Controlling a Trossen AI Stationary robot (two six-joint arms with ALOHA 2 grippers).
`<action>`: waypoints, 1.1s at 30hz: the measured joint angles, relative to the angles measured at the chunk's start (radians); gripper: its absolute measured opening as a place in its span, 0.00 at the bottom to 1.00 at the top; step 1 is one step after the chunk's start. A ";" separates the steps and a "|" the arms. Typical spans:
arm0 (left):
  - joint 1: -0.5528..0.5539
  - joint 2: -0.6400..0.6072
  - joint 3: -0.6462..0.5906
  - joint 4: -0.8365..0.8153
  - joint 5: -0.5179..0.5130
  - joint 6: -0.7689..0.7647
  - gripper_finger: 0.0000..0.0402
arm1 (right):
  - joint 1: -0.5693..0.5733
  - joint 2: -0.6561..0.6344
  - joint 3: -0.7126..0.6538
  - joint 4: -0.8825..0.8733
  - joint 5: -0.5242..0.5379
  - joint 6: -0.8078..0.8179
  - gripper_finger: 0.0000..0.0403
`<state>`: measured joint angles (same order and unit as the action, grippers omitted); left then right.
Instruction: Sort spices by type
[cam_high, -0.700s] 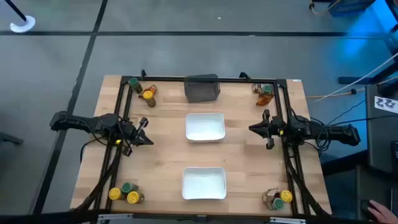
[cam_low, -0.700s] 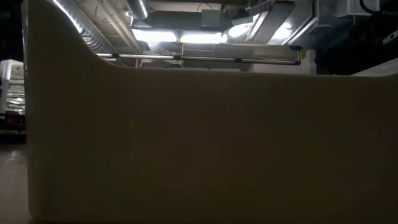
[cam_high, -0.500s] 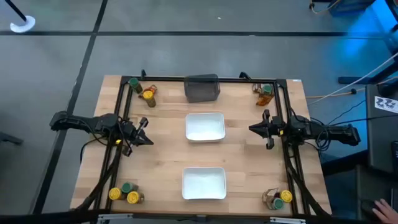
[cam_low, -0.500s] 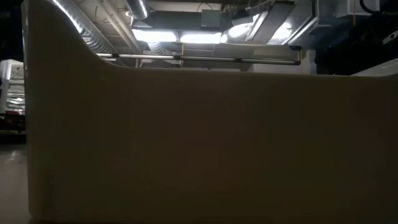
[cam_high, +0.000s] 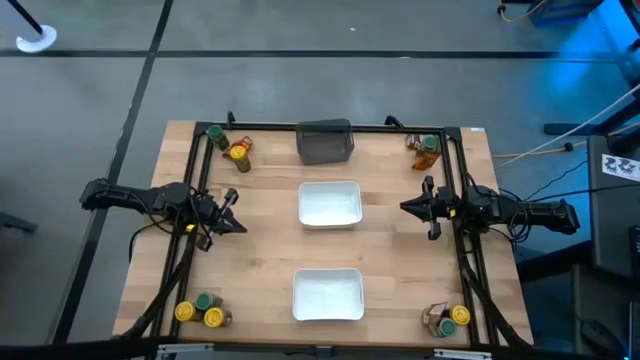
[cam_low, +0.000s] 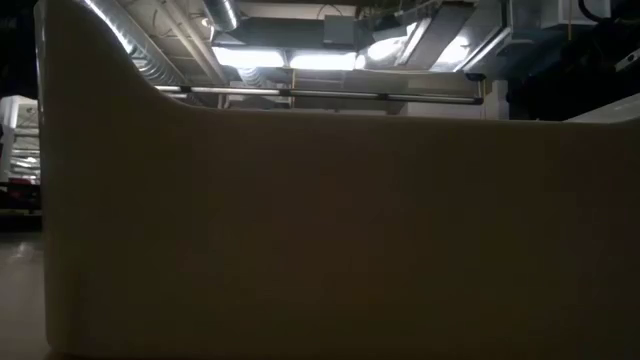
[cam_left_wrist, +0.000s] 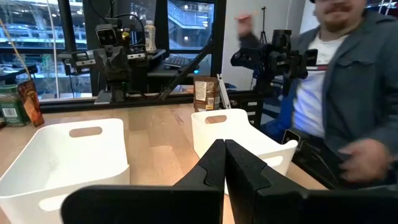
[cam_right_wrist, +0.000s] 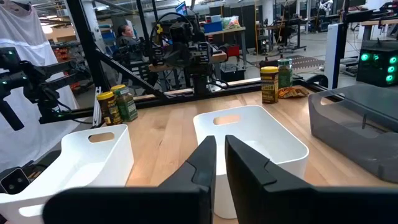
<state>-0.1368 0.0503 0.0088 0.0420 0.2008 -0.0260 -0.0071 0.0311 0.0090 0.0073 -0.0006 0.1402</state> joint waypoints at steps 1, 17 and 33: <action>0.000 0.000 0.000 0.000 0.000 0.000 0.00 | 0.000 0.000 0.000 0.000 0.000 0.000 0.09; 0.000 0.000 0.000 0.000 -0.004 0.011 0.00 | 0.000 0.000 0.000 0.000 0.000 0.000 0.09; 0.060 0.000 -0.001 0.133 -0.438 0.037 0.00 | 0.000 0.000 0.000 0.124 0.017 -0.032 0.09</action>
<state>-0.0770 0.0502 0.0082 0.1750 -0.2373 0.0110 -0.0070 0.0307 0.0086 0.1316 0.0163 0.1084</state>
